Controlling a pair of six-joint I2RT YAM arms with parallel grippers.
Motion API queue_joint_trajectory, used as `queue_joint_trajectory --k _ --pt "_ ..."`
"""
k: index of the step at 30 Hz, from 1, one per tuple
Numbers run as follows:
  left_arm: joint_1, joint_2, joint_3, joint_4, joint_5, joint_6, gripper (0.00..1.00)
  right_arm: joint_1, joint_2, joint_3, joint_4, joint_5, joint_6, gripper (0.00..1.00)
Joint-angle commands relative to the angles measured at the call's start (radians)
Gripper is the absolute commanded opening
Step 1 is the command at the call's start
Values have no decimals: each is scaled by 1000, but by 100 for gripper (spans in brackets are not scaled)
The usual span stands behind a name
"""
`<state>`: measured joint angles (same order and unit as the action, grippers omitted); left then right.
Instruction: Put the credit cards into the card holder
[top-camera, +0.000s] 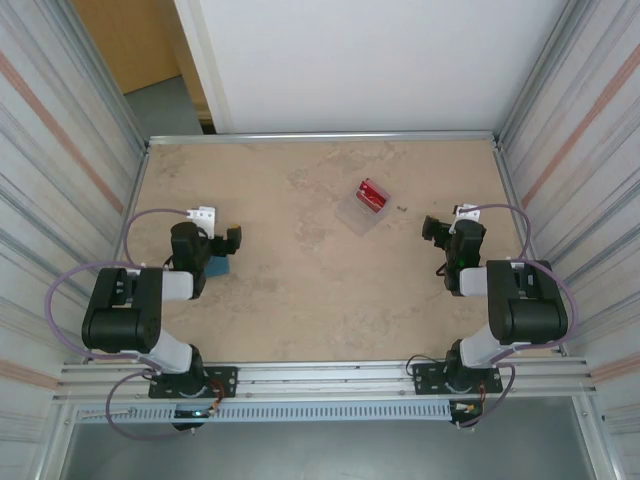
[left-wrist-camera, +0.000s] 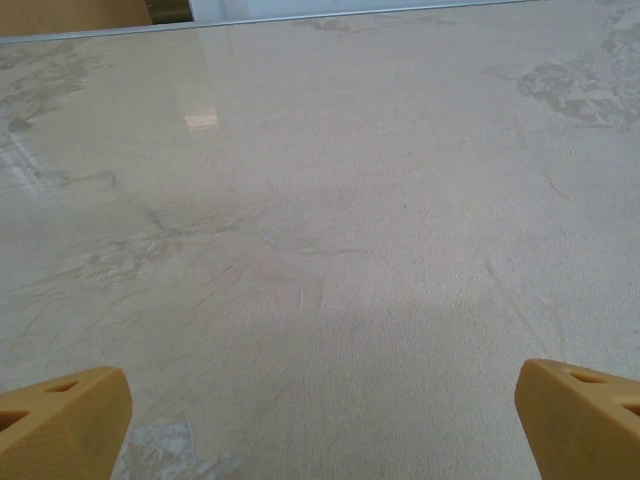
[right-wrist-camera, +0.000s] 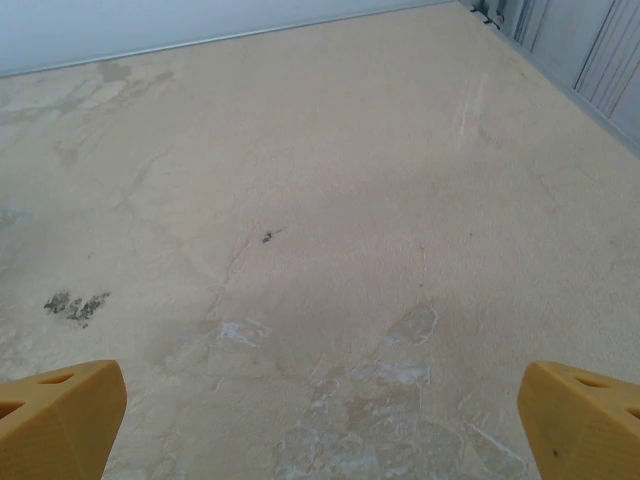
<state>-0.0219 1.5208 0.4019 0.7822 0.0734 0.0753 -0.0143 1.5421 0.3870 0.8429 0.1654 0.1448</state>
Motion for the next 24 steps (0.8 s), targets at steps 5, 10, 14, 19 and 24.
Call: queue_joint_trajectory --k 5,10,14,19,24 --pt "-9 -8 5 19 -30 15 99 1 -2 -2 1 26 -19 99" --pt "-9 -8 6 20 -29 16 99 2 -3 -2 1 26 -18 99" --pt "-9 -8 6 19 -27 16 99 2 -3 -3 1 25 -17 99" --pt "3 -8 9 10 -4 9 99 2 -4 -4 3 25 -19 99" --pt "8 -5 9 16 4 6 99 2 -4 -3 4 25 -18 99"
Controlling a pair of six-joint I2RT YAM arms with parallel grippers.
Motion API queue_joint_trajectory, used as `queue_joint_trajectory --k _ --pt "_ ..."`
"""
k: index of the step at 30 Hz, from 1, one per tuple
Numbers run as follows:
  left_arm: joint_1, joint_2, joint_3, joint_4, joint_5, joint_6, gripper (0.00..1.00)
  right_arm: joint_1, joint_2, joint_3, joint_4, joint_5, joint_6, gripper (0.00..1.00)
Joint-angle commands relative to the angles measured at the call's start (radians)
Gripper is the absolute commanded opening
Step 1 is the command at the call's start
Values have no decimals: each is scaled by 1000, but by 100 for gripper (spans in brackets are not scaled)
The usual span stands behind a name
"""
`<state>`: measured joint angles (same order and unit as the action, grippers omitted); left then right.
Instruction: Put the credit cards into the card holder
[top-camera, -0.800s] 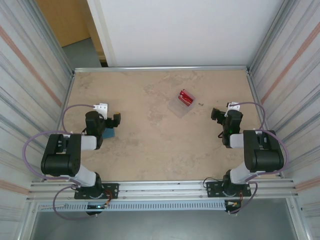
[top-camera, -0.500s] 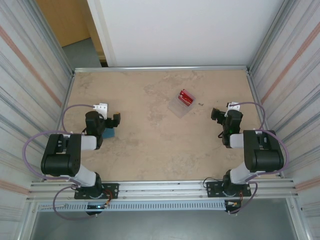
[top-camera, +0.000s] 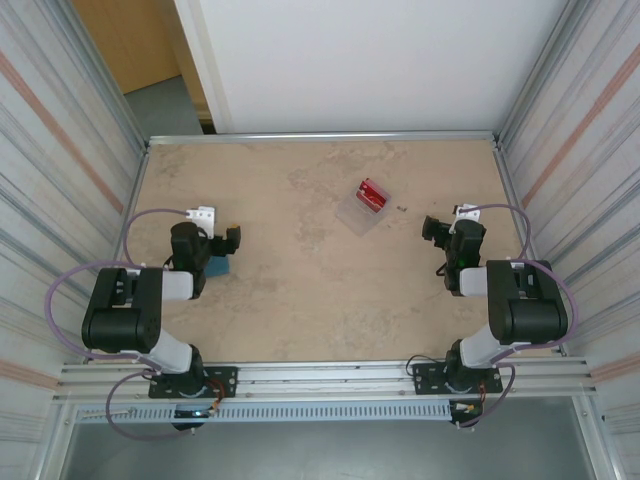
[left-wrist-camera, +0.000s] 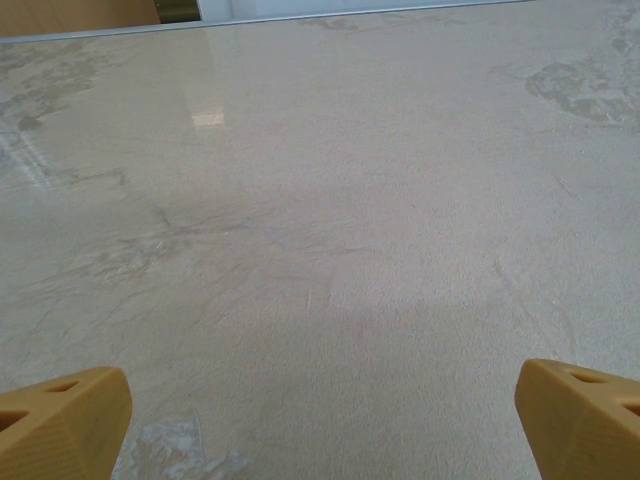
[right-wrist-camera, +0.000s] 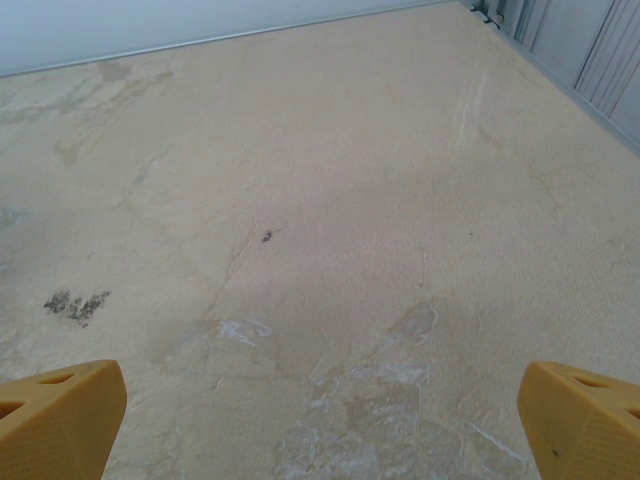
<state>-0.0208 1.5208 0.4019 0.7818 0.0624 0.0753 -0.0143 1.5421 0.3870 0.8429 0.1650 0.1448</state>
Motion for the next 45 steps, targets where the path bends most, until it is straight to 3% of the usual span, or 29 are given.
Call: queue_joint_trajectory --k 1,14,19,23,25,30,34,45 --pt "7 -1 8 29 15 7 99 2 -4 -3 3 26 -19 99" --pt "2 -18 17 -6 4 10 98 0 -5 -5 2 18 -16 99" --pt "12 -143 188 -388 2 -4 99 58 -67 -21 -1 132 -58 99" --pt "24 -205 395 -794 -19 -50 99 81 -249 78 -367 178 6 99" --pt "42 -224 520 -1037 -41 -168 99 92 -338 110 -496 173 12 99" --pt "96 -294 610 -1301 -7 -383 99 104 -498 209 -785 150 59 99" --pt "155 -311 597 -1360 51 -501 99 104 -604 255 -924 98 62 99" --pt "362 -300 386 -1267 287 -784 99 96 -861 328 -1237 -27 -52 99"
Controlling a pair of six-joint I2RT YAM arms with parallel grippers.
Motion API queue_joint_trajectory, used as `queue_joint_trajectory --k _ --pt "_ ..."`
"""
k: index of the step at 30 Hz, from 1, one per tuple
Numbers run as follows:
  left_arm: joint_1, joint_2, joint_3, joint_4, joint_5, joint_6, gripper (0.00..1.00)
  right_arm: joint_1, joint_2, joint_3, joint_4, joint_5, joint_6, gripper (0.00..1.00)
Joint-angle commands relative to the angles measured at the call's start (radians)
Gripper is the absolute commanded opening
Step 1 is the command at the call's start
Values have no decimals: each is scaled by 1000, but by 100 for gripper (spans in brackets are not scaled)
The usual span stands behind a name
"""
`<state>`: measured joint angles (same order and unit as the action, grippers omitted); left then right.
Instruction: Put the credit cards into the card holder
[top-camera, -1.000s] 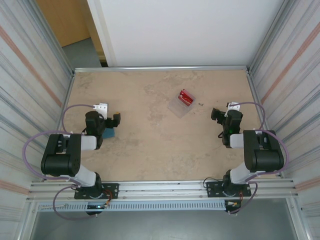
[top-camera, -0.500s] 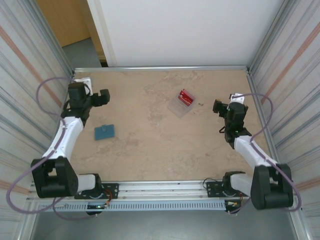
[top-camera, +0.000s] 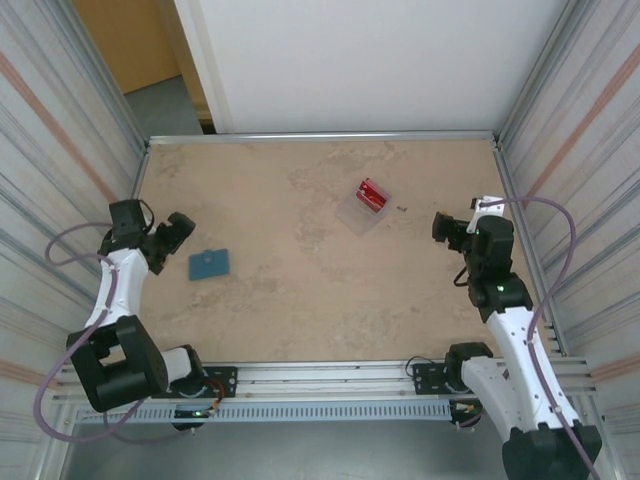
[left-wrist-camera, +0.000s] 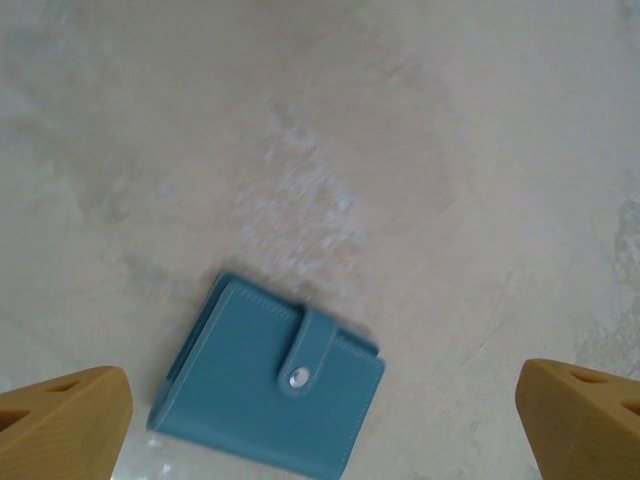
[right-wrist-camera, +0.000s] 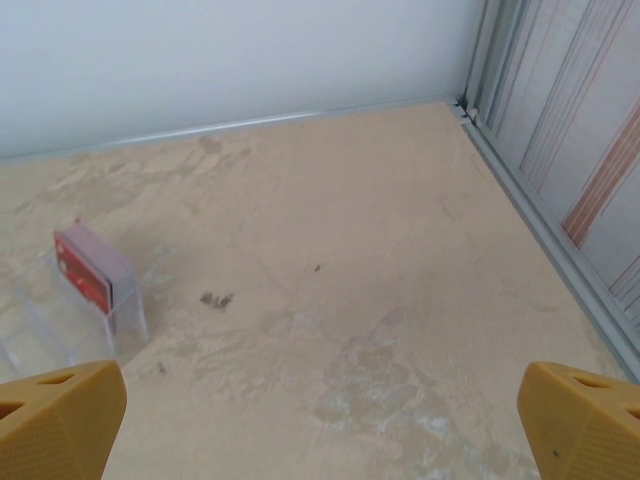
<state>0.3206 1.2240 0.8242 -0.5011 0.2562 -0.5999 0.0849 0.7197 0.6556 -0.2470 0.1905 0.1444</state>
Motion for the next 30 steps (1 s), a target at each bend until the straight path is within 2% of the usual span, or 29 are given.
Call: queue_joint_trajectory --k 1,8,18,23,30 --pt "21 -4 -47 30 103 -114 99 -4 -49 67 -175 -59 -62 99" --pt "37 5 -75 23 77 -123 96 -1 -122 27 -267 -154 -153 99" --pt "59 12 -121 13 44 -151 92 35 -311 -106 -236 -96 -180 99" --pt "61 37 -161 64 86 -200 85 30 -414 -149 -205 -70 -178 99" --pt "60 53 -215 76 72 -226 76 29 -445 -174 -177 -54 -184 99"
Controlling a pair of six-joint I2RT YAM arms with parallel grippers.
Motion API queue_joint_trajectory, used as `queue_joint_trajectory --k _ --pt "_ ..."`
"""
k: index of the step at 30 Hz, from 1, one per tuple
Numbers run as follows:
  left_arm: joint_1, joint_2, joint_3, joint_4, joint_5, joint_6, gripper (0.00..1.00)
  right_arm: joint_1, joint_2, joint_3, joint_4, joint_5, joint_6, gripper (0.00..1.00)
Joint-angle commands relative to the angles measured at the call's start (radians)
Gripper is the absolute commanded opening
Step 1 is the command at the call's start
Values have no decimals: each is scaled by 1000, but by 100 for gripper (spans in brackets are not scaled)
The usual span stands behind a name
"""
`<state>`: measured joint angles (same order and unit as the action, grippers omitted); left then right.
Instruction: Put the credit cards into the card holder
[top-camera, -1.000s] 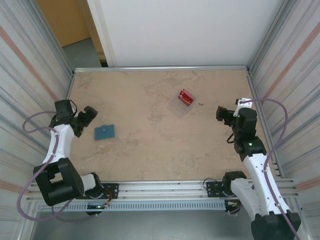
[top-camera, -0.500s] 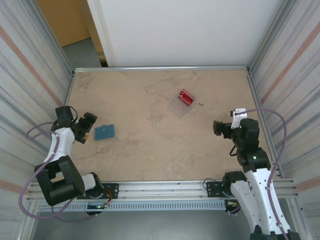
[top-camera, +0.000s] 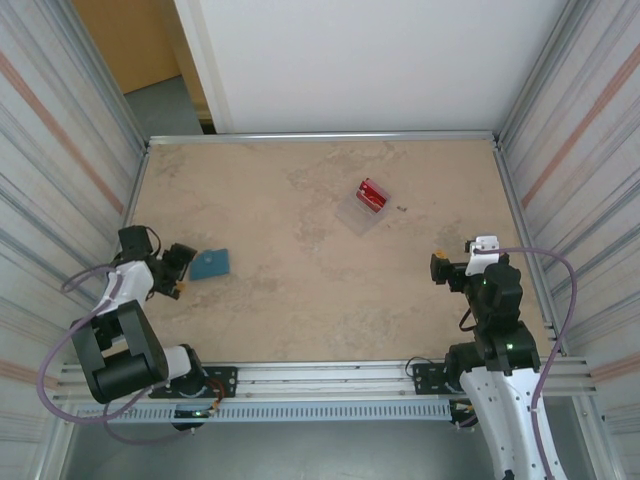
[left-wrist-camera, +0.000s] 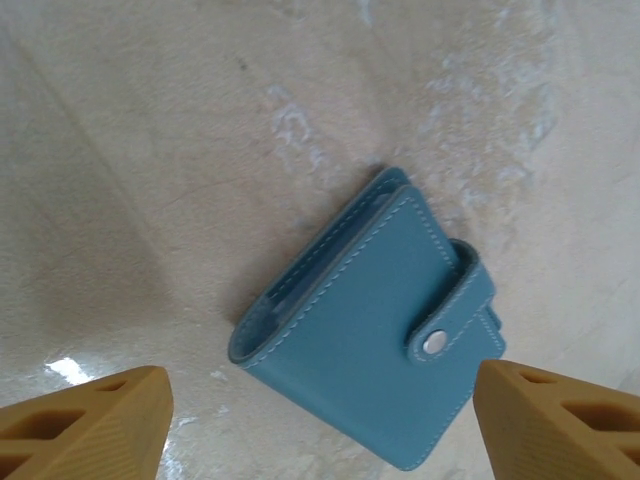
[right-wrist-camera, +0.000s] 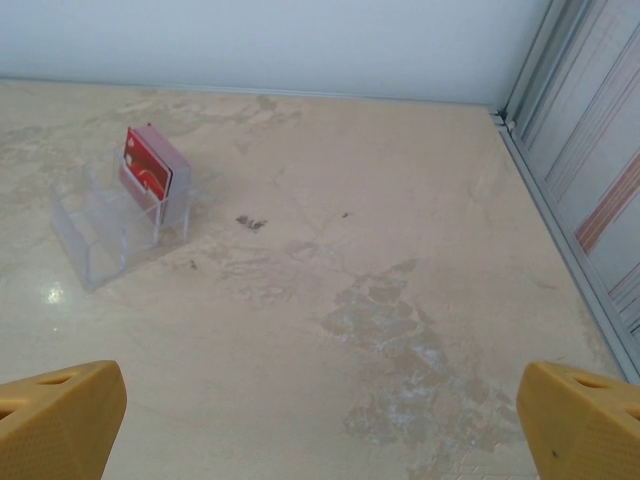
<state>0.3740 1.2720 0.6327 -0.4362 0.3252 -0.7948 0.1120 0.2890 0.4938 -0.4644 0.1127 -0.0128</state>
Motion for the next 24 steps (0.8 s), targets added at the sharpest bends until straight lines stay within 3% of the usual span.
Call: queue_joint_trajectory --k 1,7,16,24 --pt "6 4 -32 15 6 -42 74 3 -13 -13 42 24 -26 99" --pt "7 21 -55 66 45 -81 61 2 -14 -18 48 18 -30 99" --pt "5 57 -71 101 25 -83 56 2 -10 -19 49 19 -31 99" --pt "-3 80 -80 135 -12 -72 45 2 -8 -20 49 18 -32 99"
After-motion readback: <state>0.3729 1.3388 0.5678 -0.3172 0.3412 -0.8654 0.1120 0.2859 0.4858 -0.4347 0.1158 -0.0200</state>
